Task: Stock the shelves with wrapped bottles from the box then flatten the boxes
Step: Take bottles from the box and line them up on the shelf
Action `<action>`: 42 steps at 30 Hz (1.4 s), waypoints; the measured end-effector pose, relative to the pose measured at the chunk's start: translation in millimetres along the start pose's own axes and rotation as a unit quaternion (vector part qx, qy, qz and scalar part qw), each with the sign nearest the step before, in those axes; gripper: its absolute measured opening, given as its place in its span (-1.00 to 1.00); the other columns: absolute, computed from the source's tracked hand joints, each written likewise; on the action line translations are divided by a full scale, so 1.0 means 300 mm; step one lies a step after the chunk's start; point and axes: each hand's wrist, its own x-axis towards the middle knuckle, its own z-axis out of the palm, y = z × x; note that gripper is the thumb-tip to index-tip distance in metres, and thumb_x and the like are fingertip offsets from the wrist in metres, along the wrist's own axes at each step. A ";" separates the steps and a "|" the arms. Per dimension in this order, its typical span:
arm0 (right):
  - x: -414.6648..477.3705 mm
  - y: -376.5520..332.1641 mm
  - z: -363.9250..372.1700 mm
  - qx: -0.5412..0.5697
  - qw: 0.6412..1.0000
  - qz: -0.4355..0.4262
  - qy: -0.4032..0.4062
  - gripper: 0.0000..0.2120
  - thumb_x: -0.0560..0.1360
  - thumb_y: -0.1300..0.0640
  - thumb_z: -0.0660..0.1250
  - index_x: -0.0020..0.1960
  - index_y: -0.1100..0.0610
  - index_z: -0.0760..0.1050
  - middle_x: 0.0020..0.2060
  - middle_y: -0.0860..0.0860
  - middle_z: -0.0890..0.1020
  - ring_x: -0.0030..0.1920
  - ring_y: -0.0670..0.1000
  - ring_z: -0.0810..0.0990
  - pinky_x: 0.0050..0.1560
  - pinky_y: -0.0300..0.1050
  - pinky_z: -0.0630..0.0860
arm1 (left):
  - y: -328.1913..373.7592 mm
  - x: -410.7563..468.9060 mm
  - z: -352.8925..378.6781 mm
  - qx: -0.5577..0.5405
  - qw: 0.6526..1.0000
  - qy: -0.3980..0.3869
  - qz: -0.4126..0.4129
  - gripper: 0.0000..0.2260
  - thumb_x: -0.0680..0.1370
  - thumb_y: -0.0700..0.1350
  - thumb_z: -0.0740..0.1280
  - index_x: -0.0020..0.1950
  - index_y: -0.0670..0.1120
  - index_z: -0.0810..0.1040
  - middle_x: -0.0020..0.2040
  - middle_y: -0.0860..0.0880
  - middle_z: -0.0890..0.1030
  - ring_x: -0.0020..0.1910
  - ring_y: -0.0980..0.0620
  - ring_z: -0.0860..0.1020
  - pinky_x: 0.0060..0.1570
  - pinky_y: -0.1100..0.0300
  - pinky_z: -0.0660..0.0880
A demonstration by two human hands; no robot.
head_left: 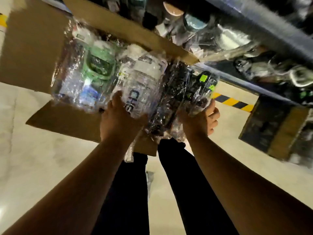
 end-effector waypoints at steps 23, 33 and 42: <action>-0.350 0.043 -0.630 0.338 0.918 -0.054 -0.200 -0.37 0.42 0.18 0.53 0.35 0.00 0.26 -0.07 -0.19 0.55 -0.20 -0.19 0.60 -0.28 -0.36 0.51 | 0.351 -0.486 -0.322 -0.144 0.983 -0.100 0.046 -0.34 0.43 -0.03 0.56 0.42 -0.13 0.34 0.10 0.08 0.51 0.03 0.20 0.52 -0.08 0.48 0.44; -0.677 0.045 -1.386 0.492 0.804 -0.203 -0.265 -0.33 0.44 0.37 0.47 0.43 0.05 0.26 0.17 -0.10 0.62 0.14 -0.22 0.61 0.23 -0.21 0.52 | 0.632 -1.145 -0.669 -0.277 0.943 -0.073 0.170 -0.76 0.50 -0.23 0.46 0.12 0.00 0.56 -0.22 0.13 0.65 -0.39 0.31 0.57 -0.40 0.42 0.46; -0.706 0.346 -1.909 0.478 0.786 -0.328 -0.214 0.00 0.23 -0.09 0.64 0.51 -0.04 0.19 0.24 -0.12 0.59 0.20 -0.12 0.59 0.30 0.01 0.51 | 0.892 -1.649 -0.538 -0.307 0.911 -0.048 0.270 -0.72 0.48 -0.14 0.49 0.13 0.07 0.54 -0.10 0.12 0.71 -0.18 0.23 0.67 -0.30 0.38 0.53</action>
